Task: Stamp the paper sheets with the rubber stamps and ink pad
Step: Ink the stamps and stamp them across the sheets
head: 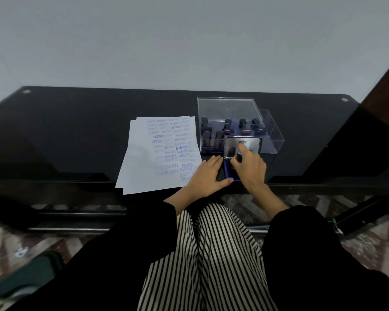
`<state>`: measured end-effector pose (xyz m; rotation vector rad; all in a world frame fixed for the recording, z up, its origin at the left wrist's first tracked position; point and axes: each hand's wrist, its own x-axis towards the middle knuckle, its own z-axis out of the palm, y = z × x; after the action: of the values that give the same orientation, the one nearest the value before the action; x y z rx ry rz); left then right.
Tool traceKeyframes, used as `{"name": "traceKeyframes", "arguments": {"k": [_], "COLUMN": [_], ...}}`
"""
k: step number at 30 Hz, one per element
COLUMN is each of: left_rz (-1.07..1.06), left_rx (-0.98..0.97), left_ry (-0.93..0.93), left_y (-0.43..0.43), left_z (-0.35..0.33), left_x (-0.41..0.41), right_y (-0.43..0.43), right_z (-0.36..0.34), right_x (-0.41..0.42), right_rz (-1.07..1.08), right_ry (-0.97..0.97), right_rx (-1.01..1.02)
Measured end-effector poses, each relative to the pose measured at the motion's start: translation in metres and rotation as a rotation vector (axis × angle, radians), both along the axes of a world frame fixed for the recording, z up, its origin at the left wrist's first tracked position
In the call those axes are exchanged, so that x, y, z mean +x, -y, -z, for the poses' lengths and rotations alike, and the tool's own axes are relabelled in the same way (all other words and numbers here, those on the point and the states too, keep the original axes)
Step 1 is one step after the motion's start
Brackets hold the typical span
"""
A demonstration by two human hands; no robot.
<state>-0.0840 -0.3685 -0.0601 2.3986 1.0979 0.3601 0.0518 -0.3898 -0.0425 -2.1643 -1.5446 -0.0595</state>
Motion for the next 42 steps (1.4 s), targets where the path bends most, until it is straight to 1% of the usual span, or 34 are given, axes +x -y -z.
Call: {"name": "traceKeyframes", "arguments": {"k": [2,5,7,9,11,13,16,19,22,25,29,34,38,40,42], "left_rz": [0.005,-0.080,-0.173,-0.268,-0.346,-0.379,-0.413,-0.415,-0.410,-0.414,-0.412,-0.403,-0.395,-0.397,-0.399], "left_rx": [-0.056,-0.008,0.039,0.066,0.095,0.114,0.095,0.144,0.174,0.182,0.168,0.179,0.187,0.196,0.205], "left_ry": [0.117,0.329,0.412,0.438,0.403,0.326,0.138,-0.056,-0.183,-0.228,-0.234,-0.243,-0.268,-0.277,-0.281], "left_y": [-0.004,-0.015,-0.023,-0.031,-0.038,-0.041,-0.042,-0.044,-0.044,-0.046,-0.051,-0.052,-0.053,-0.053,-0.053], "left_z": [-0.011,-0.024,-0.029,-0.031,-0.027,-0.019,-0.007,0.006,0.014,0.017,0.018,0.018,0.018,0.019,0.020], "left_x": [-0.010,-0.033,-0.051,-0.071,-0.095,-0.117,-0.143,-0.158,-0.166,-0.166,-0.165,-0.164,-0.165,-0.165,-0.165], "right_y": [0.000,0.001,-0.001,-0.006,-0.011,-0.016,-0.023,-0.030,-0.034,-0.038,-0.041,-0.046,-0.046,-0.044,-0.041], "right_z": [-0.006,-0.016,-0.023,-0.026,-0.026,-0.024,-0.017,-0.008,0.000,0.006,0.010,0.012,0.013,0.018,0.023], "right_x": [-0.002,-0.019,-0.038,-0.059,-0.083,-0.106,-0.133,-0.151,-0.163,-0.169,-0.173,-0.175,-0.176,-0.178,-0.181], "right_rz": [0.021,0.016,-0.053,-0.123,-0.185,-0.246,-0.323,-0.370,-0.388,-0.388,-0.389,-0.399,-0.382,-0.358,-0.355], "right_ry": [-0.035,-0.103,-0.126,-0.145,-0.154,-0.145,-0.129,-0.103,-0.085,-0.070,-0.055,0.009,0.036,0.026,0.024], "right_rx": [0.023,0.139,0.184,0.179,0.162,0.145,0.105,0.064,0.039,0.017,0.004,-0.010,0.009,0.060,0.178]}}
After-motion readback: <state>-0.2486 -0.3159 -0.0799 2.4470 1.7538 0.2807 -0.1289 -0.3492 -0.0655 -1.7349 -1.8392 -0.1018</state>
